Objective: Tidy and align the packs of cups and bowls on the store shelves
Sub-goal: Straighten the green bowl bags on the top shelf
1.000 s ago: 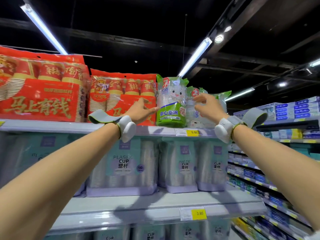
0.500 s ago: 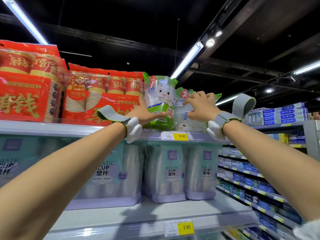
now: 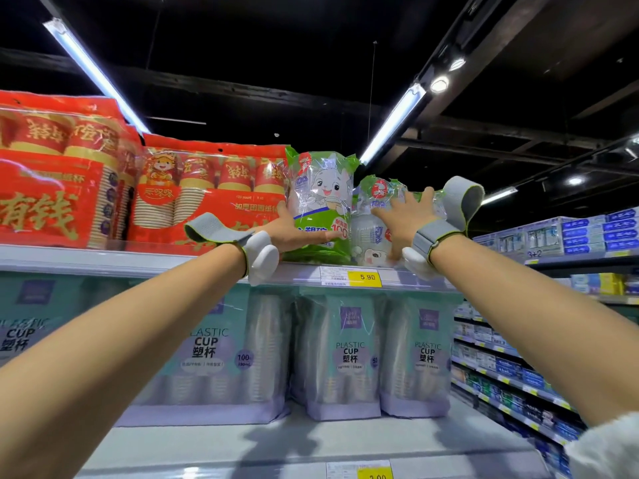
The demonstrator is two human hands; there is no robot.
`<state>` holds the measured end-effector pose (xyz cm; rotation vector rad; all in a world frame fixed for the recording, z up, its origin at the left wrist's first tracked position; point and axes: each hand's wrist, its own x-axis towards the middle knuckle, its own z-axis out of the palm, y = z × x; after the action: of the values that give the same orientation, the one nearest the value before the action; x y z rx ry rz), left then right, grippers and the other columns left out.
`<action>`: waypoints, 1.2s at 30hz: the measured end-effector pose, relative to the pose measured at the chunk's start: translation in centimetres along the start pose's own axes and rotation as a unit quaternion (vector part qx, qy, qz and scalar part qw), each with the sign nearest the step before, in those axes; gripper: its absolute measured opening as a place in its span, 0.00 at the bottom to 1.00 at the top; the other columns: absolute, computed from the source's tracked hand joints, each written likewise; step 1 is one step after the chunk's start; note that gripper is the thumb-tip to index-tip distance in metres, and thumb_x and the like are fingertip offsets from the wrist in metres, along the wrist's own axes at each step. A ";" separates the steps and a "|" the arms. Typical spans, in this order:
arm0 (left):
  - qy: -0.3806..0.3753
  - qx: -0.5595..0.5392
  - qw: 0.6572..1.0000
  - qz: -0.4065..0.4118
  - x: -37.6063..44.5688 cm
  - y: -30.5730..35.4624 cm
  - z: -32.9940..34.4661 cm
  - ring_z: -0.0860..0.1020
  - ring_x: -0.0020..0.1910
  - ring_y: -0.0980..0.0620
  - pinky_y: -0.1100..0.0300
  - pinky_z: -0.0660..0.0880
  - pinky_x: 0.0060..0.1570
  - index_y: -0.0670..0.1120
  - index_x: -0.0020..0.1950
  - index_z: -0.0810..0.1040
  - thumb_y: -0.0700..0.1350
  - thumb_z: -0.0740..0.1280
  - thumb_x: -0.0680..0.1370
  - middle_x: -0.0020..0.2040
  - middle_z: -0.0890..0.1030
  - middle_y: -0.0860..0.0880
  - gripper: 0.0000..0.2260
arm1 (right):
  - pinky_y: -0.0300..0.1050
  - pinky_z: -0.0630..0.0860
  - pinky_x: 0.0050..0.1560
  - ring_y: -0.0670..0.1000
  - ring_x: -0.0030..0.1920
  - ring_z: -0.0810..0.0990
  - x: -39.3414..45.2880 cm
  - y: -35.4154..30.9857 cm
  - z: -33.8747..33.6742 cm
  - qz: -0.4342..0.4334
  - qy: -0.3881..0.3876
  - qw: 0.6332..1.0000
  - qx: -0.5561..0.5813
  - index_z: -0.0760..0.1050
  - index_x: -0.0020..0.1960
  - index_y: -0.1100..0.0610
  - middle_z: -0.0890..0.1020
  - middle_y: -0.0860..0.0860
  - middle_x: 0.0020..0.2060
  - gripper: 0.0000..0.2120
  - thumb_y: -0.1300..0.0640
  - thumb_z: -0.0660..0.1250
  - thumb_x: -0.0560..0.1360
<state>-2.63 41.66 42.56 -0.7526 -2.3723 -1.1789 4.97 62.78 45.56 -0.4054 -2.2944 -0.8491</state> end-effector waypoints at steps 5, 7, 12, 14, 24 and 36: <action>0.006 0.020 1.000 0.009 -0.4 0.0 0.1 0.69 0.70 0.42 0.54 0.66 0.69 0.42 0.77 0.33 0.64 0.71 0.70 0.73 0.68 0.44 0.57 | 0.65 0.54 0.68 0.62 0.72 0.60 -0.3 -0.6 0.8 0.007 0.044 0.999 -0.017 0.56 0.74 0.47 0.66 0.57 0.70 0.38 0.47 0.70 0.69; 0.007 0.021 1.000 0.007 -0.4 0.0 0.1 0.70 0.69 0.42 0.52 0.66 0.69 0.43 0.77 0.33 0.65 0.71 0.68 0.72 0.68 0.45 0.58 | 0.66 0.55 0.66 0.61 0.71 0.61 -0.4 -0.4 1.2 0.004 0.053 0.998 -0.015 0.58 0.74 0.47 0.68 0.56 0.69 0.39 0.46 0.71 0.67; 0.001 0.026 1.000 0.007 -0.2 0.1 0.1 0.73 0.67 0.41 0.45 0.70 0.66 0.43 0.77 0.33 0.67 0.72 0.65 0.69 0.72 0.42 0.61 | 0.64 0.58 0.64 0.60 0.68 0.64 -0.5 1.0 1.6 0.007 0.073 0.997 -0.019 0.59 0.72 0.45 0.70 0.54 0.66 0.39 0.46 0.72 0.64; -0.003 0.014 1.000 0.014 -0.4 0.4 0.2 0.73 0.67 0.39 0.43 0.72 0.63 0.46 0.78 0.37 0.68 0.74 0.61 0.70 0.71 0.41 0.62 | 0.63 0.60 0.62 0.59 0.65 0.65 -0.5 1.5 1.3 0.009 0.077 0.997 -0.014 0.62 0.70 0.44 0.72 0.54 0.64 0.38 0.47 0.73 0.63; -0.014 -0.026 1.000 0.010 0.8 -0.3 0.1 0.73 0.65 0.44 0.44 0.72 0.65 0.55 0.77 0.41 0.69 0.78 0.52 0.71 0.67 0.48 0.65 | 0.59 0.65 0.59 0.58 0.66 0.64 -1.2 3.9 -0.1 0.012 0.055 0.998 -0.002 0.59 0.73 0.42 0.70 0.54 0.65 0.39 0.52 0.73 0.67; 0.005 0.001 0.999 0.033 1.7 -0.1 0.5 0.67 0.72 0.43 0.46 0.67 0.70 0.53 0.79 0.45 0.65 0.79 0.58 0.77 0.61 0.46 0.60 | 0.58 0.67 0.59 0.56 0.66 0.64 -1.9 5.7 -1.4 0.007 0.050 0.999 0.010 0.57 0.74 0.41 0.70 0.52 0.64 0.42 0.51 0.75 0.66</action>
<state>-4.05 42.46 43.12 -0.8157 -2.3222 -1.1497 9.78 65.92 47.77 -0.3612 -2.2030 -0.8203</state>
